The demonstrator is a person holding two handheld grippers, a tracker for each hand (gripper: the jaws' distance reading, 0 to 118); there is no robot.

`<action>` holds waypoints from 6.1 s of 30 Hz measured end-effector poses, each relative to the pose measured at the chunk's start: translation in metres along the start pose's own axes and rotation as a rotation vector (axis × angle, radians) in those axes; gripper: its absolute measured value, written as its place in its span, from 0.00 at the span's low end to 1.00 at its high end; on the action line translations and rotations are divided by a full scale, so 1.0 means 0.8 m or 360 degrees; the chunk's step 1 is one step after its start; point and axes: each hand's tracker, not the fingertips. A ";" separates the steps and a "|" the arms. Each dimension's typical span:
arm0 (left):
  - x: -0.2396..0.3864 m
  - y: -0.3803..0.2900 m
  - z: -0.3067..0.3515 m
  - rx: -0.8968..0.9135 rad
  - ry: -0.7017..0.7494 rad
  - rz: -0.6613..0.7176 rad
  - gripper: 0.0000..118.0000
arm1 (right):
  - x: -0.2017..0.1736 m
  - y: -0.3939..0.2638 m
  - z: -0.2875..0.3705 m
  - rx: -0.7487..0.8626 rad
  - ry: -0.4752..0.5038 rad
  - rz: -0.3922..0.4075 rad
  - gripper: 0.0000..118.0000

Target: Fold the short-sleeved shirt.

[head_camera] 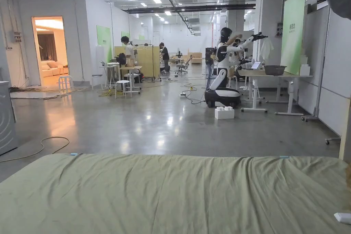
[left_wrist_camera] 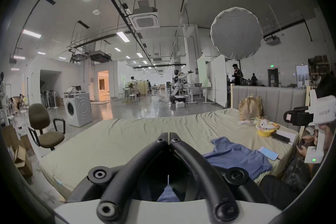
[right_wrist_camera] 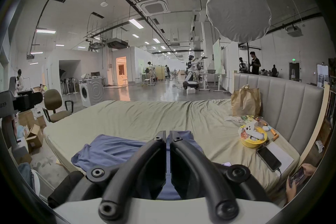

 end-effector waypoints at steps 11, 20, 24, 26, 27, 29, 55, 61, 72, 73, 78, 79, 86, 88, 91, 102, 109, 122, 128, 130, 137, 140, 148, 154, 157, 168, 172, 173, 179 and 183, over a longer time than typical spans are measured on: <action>-0.030 -0.007 -0.044 -0.0161 -0.0015 0.0140 0.00 | -0.005 0.002 -0.025 -0.0014 0.0015 0.0044 0.00; -0.100 -0.109 -0.305 -0.0929 -0.0124 0.0279 0.31 | 0.002 -0.053 -0.077 -0.0329 0.0058 -0.0106 0.00; -0.133 -0.169 -0.443 -0.1278 -0.0099 0.0375 0.62 | 0.010 -0.077 -0.091 -0.0440 0.0097 -0.0181 0.00; -0.142 -0.210 -0.496 -0.1402 -0.0049 0.0422 0.62 | 0.013 -0.086 -0.099 -0.0510 0.0075 -0.0172 0.00; -0.143 -0.228 -0.518 -0.1481 0.0007 0.0292 0.62 | 0.014 -0.089 -0.101 -0.0528 0.0066 -0.0162 0.00; -0.140 -0.256 -0.544 -0.1558 0.0111 0.0128 0.61 | 0.020 -0.093 -0.104 -0.0552 0.0049 -0.0179 0.00; -0.102 -0.289 -0.570 -0.1784 0.0006 -0.0077 0.06 | 0.155 -0.161 -0.562 -0.1677 -0.0158 0.0246 0.65; -0.101 -0.256 -0.545 -0.1701 0.0041 -0.0059 0.05 | 0.167 -0.132 -0.522 -0.1443 -0.0105 -0.0115 0.04; -0.154 -0.158 -0.282 -0.1142 -0.0109 0.0277 0.05 | 0.140 -0.063 -0.214 -0.0886 0.0035 -0.0208 0.04; -0.156 -0.166 -0.260 -0.1164 -0.0113 0.0281 0.05 | 0.138 -0.075 -0.188 -0.0877 0.0024 -0.0240 0.04; -0.141 -0.230 -0.220 -0.1284 -0.0113 0.0355 0.05 | 0.123 -0.143 -0.146 -0.0961 -0.0012 -0.0142 0.04; -0.137 -0.242 -0.216 -0.1300 -0.0113 0.0356 0.06 | 0.122 -0.156 -0.145 -0.0992 -0.0027 -0.0165 0.04; -0.140 -0.264 -0.188 -0.1266 0.0010 0.0345 0.64 | 0.127 -0.184 -0.131 -0.0996 -0.0118 -0.0128 0.68; -0.145 -0.236 -0.166 -0.1043 0.0054 0.0352 0.73 | 0.134 -0.170 -0.120 -0.0900 -0.0086 -0.0134 0.65; -0.137 -0.171 -0.119 -0.0581 0.0084 0.0414 0.73 | 0.133 -0.136 -0.098 -0.0716 -0.0074 -0.0085 0.65; -0.019 0.000 -0.020 0.0069 0.0132 -0.0097 0.73 | 0.053 -0.007 -0.019 0.0004 -0.0100 0.0116 0.66; 0.013 0.020 -0.009 0.0099 0.0043 -0.0109 0.11 | 0.017 0.010 -0.003 0.0125 0.0057 0.0135 0.19; -0.002 0.022 -0.011 0.0059 -0.0081 0.0015 0.00 | -0.002 0.012 -0.010 0.0129 0.0120 0.0011 0.00; -0.067 -0.012 -0.052 -0.0240 -0.0197 0.0485 0.03 | -0.003 -0.005 -0.020 0.0016 0.0135 -0.0006 0.00; -0.111 -0.067 -0.081 -0.0367 -0.0199 0.0805 0.37 | -0.005 -0.013 -0.023 -0.0047 0.0155 -0.0038 0.00; -0.196 -0.247 -0.160 -0.0919 -0.0034 0.1265 0.84 | -0.014 -0.036 -0.021 -0.0234 0.0144 -0.0029 0.00; -0.194 -0.282 -0.178 -0.0959 0.0036 0.1225 0.84 | -0.015 -0.043 -0.024 -0.0292 0.0124 -0.0062 0.00; -0.198 -0.331 -0.228 -0.0916 -0.0163 0.1557 0.64 | -0.017 -0.046 -0.027 -0.0307 0.0114 -0.0174 0.00; -0.202 -0.339 -0.231 -0.0998 -0.0100 0.1664 0.11 | -0.011 -0.054 -0.025 -0.0336 0.0113 -0.0226 0.00; -0.212 -0.316 -0.221 -0.0922 -0.0091 0.1599 0.11 | -0.003 -0.054 -0.022 -0.0339 0.0104 -0.0237 0.00; -0.197 -0.160 -0.198 -0.0721 -0.0049 0.0909 0.11 | 0.024 -0.070 -0.015 -0.0331 0.0071 -0.0325 0.00; -0.061 -0.166 -0.221 -0.0829 -0.0330 0.0743 0.11 | 0.022 -0.070 -0.009 -0.0325 0.0063 -0.0357 0.00; -0.029 -0.175 -0.229 -0.0871 -0.0380 0.0745 0.11 | 0.022 -0.069 -0.005 -0.0319 0.0061 -0.0351 0.00; 0.108 -0.241 -0.282 -0.1195 -0.0266 0.0554 0.18 | 0.032 -0.068 0.024 -0.0331 -0.0037 -0.0258 0.00; 0.111 -0.217 -0.274 -0.1053 -0.0450 0.0682 0.68 | 0.051 -0.080 0.042 -0.0358 -0.0107 -0.0291 0.00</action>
